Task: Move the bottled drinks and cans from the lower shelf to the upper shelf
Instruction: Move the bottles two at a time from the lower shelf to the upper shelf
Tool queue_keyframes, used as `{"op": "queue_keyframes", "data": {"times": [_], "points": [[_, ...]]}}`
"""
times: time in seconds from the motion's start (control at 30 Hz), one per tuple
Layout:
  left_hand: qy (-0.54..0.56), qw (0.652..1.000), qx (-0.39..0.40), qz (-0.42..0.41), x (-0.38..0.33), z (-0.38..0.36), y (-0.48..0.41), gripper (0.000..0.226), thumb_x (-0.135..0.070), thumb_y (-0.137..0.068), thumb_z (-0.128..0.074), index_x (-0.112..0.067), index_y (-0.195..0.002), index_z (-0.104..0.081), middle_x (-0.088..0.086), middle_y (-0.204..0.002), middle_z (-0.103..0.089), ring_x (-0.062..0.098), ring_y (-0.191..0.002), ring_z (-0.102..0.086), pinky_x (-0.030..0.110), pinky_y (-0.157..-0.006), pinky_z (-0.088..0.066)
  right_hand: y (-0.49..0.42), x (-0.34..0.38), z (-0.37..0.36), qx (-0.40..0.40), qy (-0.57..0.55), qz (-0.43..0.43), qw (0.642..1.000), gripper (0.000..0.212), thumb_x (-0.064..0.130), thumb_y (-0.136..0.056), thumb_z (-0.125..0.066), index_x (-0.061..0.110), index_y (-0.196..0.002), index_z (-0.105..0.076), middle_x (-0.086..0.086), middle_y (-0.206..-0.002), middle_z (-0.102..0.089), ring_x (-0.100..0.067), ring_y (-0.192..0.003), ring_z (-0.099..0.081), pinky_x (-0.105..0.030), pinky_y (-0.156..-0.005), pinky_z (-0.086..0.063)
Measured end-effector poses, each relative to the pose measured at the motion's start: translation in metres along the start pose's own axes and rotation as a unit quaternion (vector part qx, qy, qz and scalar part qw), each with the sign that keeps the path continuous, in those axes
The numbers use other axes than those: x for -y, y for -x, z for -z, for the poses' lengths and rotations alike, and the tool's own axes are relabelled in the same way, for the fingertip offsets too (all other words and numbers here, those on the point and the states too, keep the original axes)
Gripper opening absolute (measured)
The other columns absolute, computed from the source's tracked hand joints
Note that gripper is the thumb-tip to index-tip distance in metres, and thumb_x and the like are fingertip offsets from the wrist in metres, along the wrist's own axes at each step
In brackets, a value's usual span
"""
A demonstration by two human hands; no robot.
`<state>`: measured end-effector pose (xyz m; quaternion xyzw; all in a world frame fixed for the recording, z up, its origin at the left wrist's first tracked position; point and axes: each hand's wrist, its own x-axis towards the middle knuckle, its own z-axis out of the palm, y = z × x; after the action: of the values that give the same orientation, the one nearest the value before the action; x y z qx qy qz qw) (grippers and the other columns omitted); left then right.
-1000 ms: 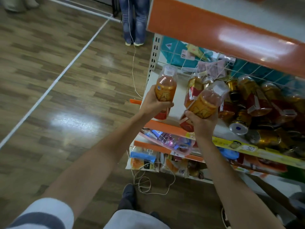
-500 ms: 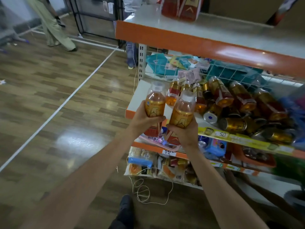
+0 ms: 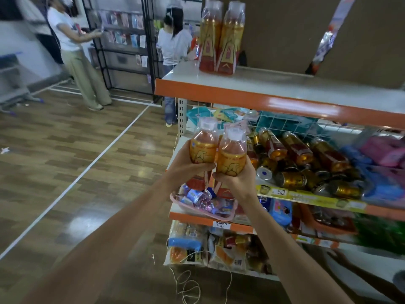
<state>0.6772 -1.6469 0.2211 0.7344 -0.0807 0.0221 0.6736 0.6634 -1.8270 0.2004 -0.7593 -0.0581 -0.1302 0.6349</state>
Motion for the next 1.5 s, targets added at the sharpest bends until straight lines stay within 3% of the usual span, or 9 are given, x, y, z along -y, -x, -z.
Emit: {"op": "queue_keyframes", "data": {"times": [0.1,0.23,0.33,0.5,0.6,0.7,1.0,1.23,1.5], "points": [[-0.012,0.999,0.009,-0.040,-0.028,0.005,0.001,0.064,0.004,-0.071,-0.081,-0.009,-0.126,-0.050,0.012,-0.111,-0.069,0.018,-0.097,-0.070,0.027,-0.078,-0.057,-0.010,0.024,0.003,0.008,0.003,0.034,0.999,0.069,0.015,-0.052,-0.088,0.011,-0.114,-0.059,-0.004,-0.096,-0.072,-0.019,-0.084,-0.072,-0.040,-0.069,-0.062],[-0.025,0.997,-0.004,-0.067,-0.066,0.016,-0.007,0.068,-0.014,-0.068,-0.086,-0.014,-0.126,-0.052,0.007,-0.111,-0.070,0.020,-0.100,-0.070,0.039,-0.087,-0.058,-0.025,0.069,0.007,0.003,0.008,0.089,0.996,0.053,0.006,-0.057,-0.089,0.020,-0.101,-0.065,0.004,-0.087,-0.074,-0.013,-0.079,-0.073,-0.036,-0.068,-0.062],[-0.044,0.994,-0.031,-0.091,-0.099,0.025,-0.016,0.079,-0.032,-0.056,-0.089,-0.018,-0.124,-0.052,0.006,-0.112,-0.069,0.019,-0.103,-0.069,0.046,-0.091,-0.055,-0.038,0.104,0.010,0.005,-0.003,0.125,0.992,0.053,0.022,-0.053,-0.088,0.022,-0.101,-0.066,0.002,-0.091,-0.075,-0.014,-0.082,-0.073,-0.034,-0.070,-0.061],[-0.043,0.988,-0.043,-0.142,-0.162,0.029,-0.029,0.062,-0.019,-0.068,-0.085,-0.019,-0.121,-0.052,-0.002,-0.105,-0.069,0.007,-0.094,-0.069,0.031,-0.086,-0.057,-0.068,0.153,0.012,0.002,-0.006,0.143,0.990,0.059,0.029,-0.050,-0.086,0.012,-0.104,-0.067,-0.004,-0.093,-0.075,-0.022,-0.083,-0.074,-0.051,-0.075,-0.060],[-0.030,0.985,-0.034,-0.167,-0.190,0.033,-0.039,0.056,-0.013,-0.072,-0.082,-0.017,-0.120,-0.053,-0.003,-0.102,-0.071,0.008,-0.092,-0.070,0.025,-0.080,-0.057,-0.082,0.176,0.012,0.000,-0.009,0.135,0.991,0.065,0.034,-0.049,-0.085,0.017,-0.109,-0.066,-0.001,-0.096,-0.075,-0.020,-0.084,-0.074,-0.048,-0.078,-0.061],[-0.022,0.985,-0.044,-0.168,-0.206,0.039,-0.052,0.064,-0.020,-0.069,-0.085,-0.014,-0.123,-0.052,0.002,-0.107,-0.071,0.014,-0.096,-0.070,0.032,-0.082,-0.057,-0.094,0.192,0.010,-0.005,-0.028,0.135,0.990,0.064,0.028,-0.051,-0.086,0.014,-0.111,-0.064,-0.001,-0.097,-0.075,-0.020,-0.085,-0.074,-0.047,-0.078,-0.061],[-0.019,0.986,-0.068,-0.151,-0.208,0.062,-0.098,0.068,-0.032,-0.060,-0.088,-0.022,-0.118,-0.055,-0.003,-0.104,-0.072,0.013,-0.094,-0.070,0.039,-0.085,-0.057,-0.130,0.204,-0.005,-0.038,-0.033,0.116,0.992,0.072,0.016,-0.051,-0.092,0.016,-0.115,-0.059,0.000,-0.098,-0.074,-0.018,-0.084,-0.074,-0.045,-0.076,-0.062],[0.001,0.990,-0.064,-0.129,-0.195,0.071,-0.125,0.061,-0.020,-0.068,-0.086,-0.019,-0.119,-0.052,-0.001,-0.105,-0.069,0.013,-0.095,-0.069,0.030,-0.081,-0.055,-0.153,0.200,-0.019,-0.056,-0.033,0.101,0.993,0.070,0.016,-0.051,-0.091,0.017,-0.113,-0.059,0.003,-0.097,-0.073,-0.014,-0.082,-0.073,-0.035,-0.073,-0.062],[0.021,0.989,-0.086,-0.115,-0.187,0.074,-0.179,0.069,-0.023,-0.062,-0.089,-0.018,-0.121,-0.054,0.000,-0.105,-0.071,0.016,-0.096,-0.070,0.035,-0.083,-0.056,-0.203,0.194,-0.019,-0.047,-0.027,0.102,0.993,0.070,0.015,-0.053,-0.090,0.011,-0.116,-0.059,-0.002,-0.098,-0.073,-0.016,-0.081,-0.073,-0.032,-0.068,-0.061]]}}
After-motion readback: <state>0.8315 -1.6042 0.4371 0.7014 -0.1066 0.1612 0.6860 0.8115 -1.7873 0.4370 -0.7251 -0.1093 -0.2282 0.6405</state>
